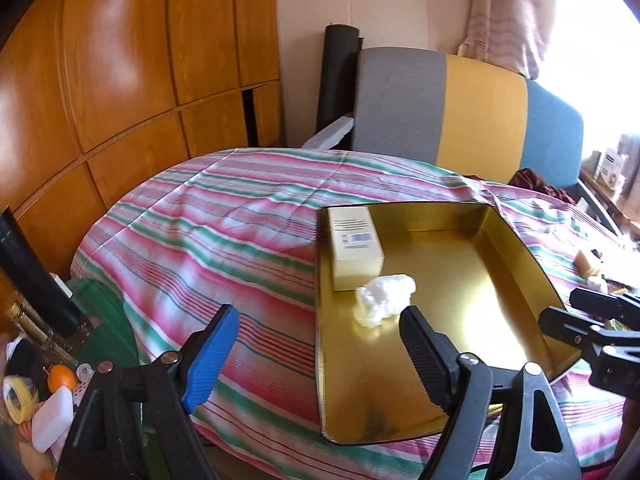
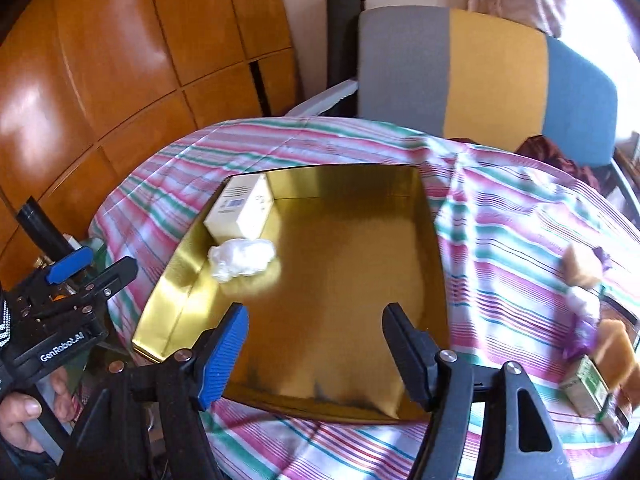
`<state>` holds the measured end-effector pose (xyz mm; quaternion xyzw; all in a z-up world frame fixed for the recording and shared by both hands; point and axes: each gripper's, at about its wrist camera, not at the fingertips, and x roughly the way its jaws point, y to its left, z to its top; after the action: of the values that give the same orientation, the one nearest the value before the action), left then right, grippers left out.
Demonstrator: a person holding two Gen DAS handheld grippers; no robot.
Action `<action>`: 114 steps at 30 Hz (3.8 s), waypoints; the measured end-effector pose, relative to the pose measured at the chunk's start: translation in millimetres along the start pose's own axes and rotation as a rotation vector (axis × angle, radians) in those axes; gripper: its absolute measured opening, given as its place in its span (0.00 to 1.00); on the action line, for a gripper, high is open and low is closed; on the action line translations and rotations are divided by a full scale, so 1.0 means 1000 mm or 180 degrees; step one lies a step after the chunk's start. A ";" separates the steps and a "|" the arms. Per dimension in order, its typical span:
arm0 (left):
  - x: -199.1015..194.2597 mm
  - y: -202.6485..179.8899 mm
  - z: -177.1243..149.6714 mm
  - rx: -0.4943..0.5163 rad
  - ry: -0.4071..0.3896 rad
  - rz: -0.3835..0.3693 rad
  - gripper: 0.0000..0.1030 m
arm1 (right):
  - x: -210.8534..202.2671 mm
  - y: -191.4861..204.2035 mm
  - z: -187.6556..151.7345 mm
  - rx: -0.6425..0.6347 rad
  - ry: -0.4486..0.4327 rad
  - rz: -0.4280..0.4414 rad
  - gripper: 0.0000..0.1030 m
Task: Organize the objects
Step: 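Move the left tool back over the items toward the green box, then grasp the green box with the left tool, then carry the green box into the gold tray and open the left tool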
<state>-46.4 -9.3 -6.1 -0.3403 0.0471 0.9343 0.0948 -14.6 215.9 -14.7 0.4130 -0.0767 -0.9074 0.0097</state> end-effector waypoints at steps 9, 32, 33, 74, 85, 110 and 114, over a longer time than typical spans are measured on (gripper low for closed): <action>-0.004 -0.038 0.002 0.0298 -0.0018 -0.0119 0.85 | -0.030 -0.058 -0.012 0.0122 -0.0076 -0.0372 0.70; -0.016 -0.142 0.005 0.0962 -0.0063 -0.0627 0.90 | -0.120 -0.285 -0.076 0.1784 -0.0479 -0.1626 0.78; -0.016 -0.148 0.006 0.0982 -0.0071 -0.0662 0.90 | -0.125 -0.295 -0.082 0.1986 -0.0506 -0.1695 0.78; 0.028 -0.435 -0.054 0.2158 0.0659 -0.2058 0.83 | -0.151 -0.364 -0.134 0.3396 -0.0821 -0.1033 0.78; 0.037 -0.435 -0.062 0.2043 0.0732 -0.2196 0.70 | -0.145 -0.376 -0.146 0.3625 -0.0715 -0.1081 0.79; -0.012 -0.275 -0.037 0.1422 0.0505 -0.2301 0.70 | -0.041 -0.250 -0.063 0.0557 0.0313 -0.1803 0.81; -0.017 -0.257 -0.032 0.1308 0.0466 -0.2323 0.70 | -0.016 -0.240 -0.065 0.0083 0.0553 -0.2120 0.81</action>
<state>40.1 234.7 -25.4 -0.3742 0.1154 0.7841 0.4816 55.9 445.9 -80.7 0.4912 0.0518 -0.8211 -0.2859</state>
